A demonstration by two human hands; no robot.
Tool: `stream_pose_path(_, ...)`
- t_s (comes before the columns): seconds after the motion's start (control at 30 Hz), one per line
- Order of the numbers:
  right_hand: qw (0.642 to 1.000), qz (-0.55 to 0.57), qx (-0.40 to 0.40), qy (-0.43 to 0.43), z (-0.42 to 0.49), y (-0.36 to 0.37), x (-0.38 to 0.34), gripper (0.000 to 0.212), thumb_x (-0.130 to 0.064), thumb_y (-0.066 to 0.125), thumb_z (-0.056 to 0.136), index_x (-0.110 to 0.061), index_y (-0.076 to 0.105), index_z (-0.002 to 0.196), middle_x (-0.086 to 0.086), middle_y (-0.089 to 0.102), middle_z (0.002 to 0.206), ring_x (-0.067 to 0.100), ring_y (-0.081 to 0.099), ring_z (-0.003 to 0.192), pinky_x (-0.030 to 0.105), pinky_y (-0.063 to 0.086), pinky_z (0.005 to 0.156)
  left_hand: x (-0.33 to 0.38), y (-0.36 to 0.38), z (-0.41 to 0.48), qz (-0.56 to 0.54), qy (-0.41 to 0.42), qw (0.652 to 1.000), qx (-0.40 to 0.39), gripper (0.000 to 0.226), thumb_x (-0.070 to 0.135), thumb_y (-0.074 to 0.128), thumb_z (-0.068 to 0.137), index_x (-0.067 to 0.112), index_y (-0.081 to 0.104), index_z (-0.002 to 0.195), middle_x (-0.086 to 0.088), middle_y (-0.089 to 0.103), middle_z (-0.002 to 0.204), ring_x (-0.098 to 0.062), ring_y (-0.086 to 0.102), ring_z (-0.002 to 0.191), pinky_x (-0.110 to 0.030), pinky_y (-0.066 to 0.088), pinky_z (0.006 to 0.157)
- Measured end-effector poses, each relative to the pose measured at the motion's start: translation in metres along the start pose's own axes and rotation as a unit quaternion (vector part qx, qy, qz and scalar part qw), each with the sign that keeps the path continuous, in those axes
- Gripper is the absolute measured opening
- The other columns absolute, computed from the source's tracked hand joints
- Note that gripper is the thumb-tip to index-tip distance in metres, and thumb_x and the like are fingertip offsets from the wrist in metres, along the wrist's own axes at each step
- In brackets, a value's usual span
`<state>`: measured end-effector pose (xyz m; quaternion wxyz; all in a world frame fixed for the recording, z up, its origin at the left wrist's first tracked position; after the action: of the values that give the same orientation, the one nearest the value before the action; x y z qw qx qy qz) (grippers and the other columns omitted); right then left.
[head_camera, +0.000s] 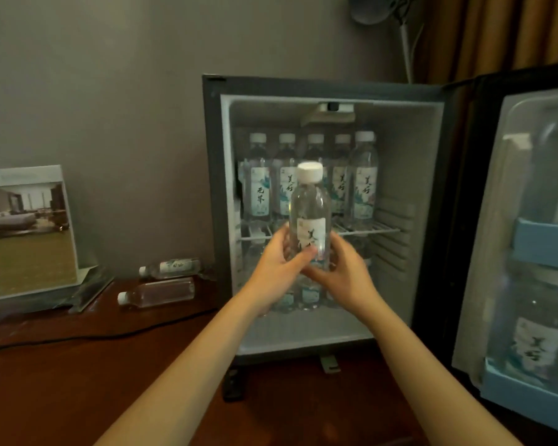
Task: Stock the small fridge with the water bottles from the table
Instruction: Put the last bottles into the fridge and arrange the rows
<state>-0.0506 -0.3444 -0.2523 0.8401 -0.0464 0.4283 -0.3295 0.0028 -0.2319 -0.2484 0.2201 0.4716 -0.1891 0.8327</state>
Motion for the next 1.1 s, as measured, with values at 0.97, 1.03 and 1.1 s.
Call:
stream_pose_path(0.97, 0.947, -0.209, 0.227, 0.094, 0.076, -0.031, 0.034, 0.042, -0.027, 0.054, 0.094, -0.014, 0.051, 0.134, 0.013, 0.057, 0.124, 0.026, 0.058, 0.109, 0.029, 0.044, 0.086, -0.006, 0.035, 0.121, 0.106, 0.009, 0.992, 0.074, 0.041, 0.018, 0.056, 0.092, 0.015, 0.04, 0.13, -0.002, 0.05, 0.128, -0.009, 0.049, 0.11, -0.019, 0.041, 0.084)
stream_pose_path(1.03, 0.948, -0.199, 0.228, 0.093, 0.075, -0.033, 0.036, 0.039, -0.027, 0.056, 0.093, -0.012, 0.056, 0.129, 0.012, 0.058, 0.126, 0.025, 0.058, 0.111, 0.03, 0.045, 0.089, -0.007, 0.035, 0.121, 0.104, 0.004, 0.991, 0.085, 0.04, 0.017, 0.056, 0.092, 0.011, 0.042, 0.129, -0.001, 0.054, 0.122, -0.008, 0.05, 0.105, -0.013, 0.04, 0.076)
stream_pose_path(1.1, 0.951, -0.191, 0.224, 0.093, 0.075, -0.036, 0.037, 0.038, -0.027, 0.057, 0.092, -0.011, 0.058, 0.126, 0.012, 0.059, 0.125, 0.025, 0.058, 0.112, 0.03, 0.045, 0.09, -0.006, 0.036, 0.121, 0.122, 0.013, 0.988, 0.095, 0.033, 0.017, 0.056, 0.092, 0.01, 0.046, 0.123, 0.0, 0.057, 0.116, -0.009, 0.053, 0.102, -0.016, 0.04, 0.077)
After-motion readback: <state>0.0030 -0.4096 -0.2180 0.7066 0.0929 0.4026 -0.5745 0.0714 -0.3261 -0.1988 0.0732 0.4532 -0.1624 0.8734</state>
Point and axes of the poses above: each hand's wrist, its own z-axis towards the middle knuckle, its own y-axis out of the palm, x = y × z, the point moved 4 cm from there along z, towards the middle knuckle
